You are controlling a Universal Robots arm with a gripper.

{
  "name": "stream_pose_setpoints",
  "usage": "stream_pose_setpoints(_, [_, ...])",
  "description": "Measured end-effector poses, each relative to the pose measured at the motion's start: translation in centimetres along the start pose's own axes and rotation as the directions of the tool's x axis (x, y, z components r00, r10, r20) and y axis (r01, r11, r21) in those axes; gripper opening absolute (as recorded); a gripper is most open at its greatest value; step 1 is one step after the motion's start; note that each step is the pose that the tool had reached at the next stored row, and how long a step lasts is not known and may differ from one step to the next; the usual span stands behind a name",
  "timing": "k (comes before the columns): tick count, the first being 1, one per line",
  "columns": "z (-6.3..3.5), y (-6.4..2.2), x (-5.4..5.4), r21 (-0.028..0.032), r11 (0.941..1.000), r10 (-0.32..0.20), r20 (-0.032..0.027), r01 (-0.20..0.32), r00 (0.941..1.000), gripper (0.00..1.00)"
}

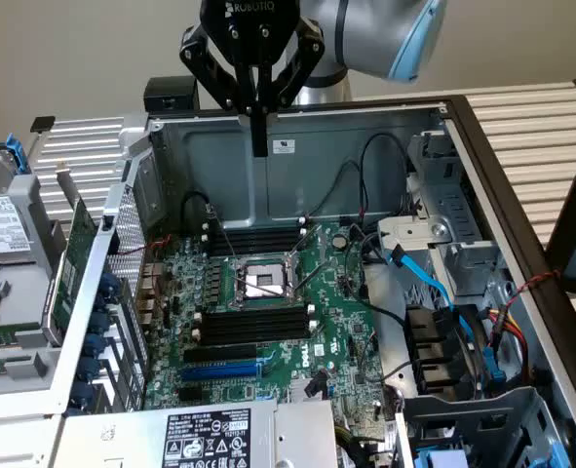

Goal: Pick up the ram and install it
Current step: 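Reach for the ram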

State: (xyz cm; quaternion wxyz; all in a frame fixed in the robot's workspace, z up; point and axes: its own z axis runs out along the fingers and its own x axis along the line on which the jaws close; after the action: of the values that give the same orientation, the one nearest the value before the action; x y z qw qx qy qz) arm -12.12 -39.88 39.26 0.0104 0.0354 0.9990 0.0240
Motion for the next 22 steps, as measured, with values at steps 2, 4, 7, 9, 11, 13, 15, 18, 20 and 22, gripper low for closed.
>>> stream_pose_setpoints(2, [0.0,0.0,0.0,0.0,1.0,0.0,0.0,0.0,1.0,0.11])
stream_pose_setpoints(4, [0.0,0.0,0.0,0.0,1.0,0.0,0.0,0.0,1.0,0.11])
stream_pose_setpoints(7, [0.0,0.0,0.0,0.0,1.0,0.0,0.0,0.0,1.0,0.11])
stream_pose_setpoints(9, [0.0,0.0,0.0,0.0,1.0,0.0,0.0,0.0,1.0,0.11])
stream_pose_setpoints(11, [0.0,0.0,0.0,0.0,1.0,0.0,0.0,0.0,1.0,0.11])
stream_pose_setpoints(13, [0.0,0.0,0.0,0.0,1.0,0.0,0.0,0.0,1.0,0.11])
stream_pose_setpoints(15, [-0.01,-0.01,0.1,0.0,1.0,0.0,0.0,0.0,1.0,0.11])
stream_pose_setpoints(18, [-0.02,-0.04,0.5,0.0,1.0,0.0,-0.0001,0.0,1.0,0.11])
stream_pose_setpoints(20, [-0.03,-0.08,1.2,0.0,1.0,0.0,0.0,0.0,1.0,0.11])
stream_pose_setpoints(22, [-0.05,-0.14,2.0,0.0,1.0,0.0,0.0,0.0,1.0,0.11])
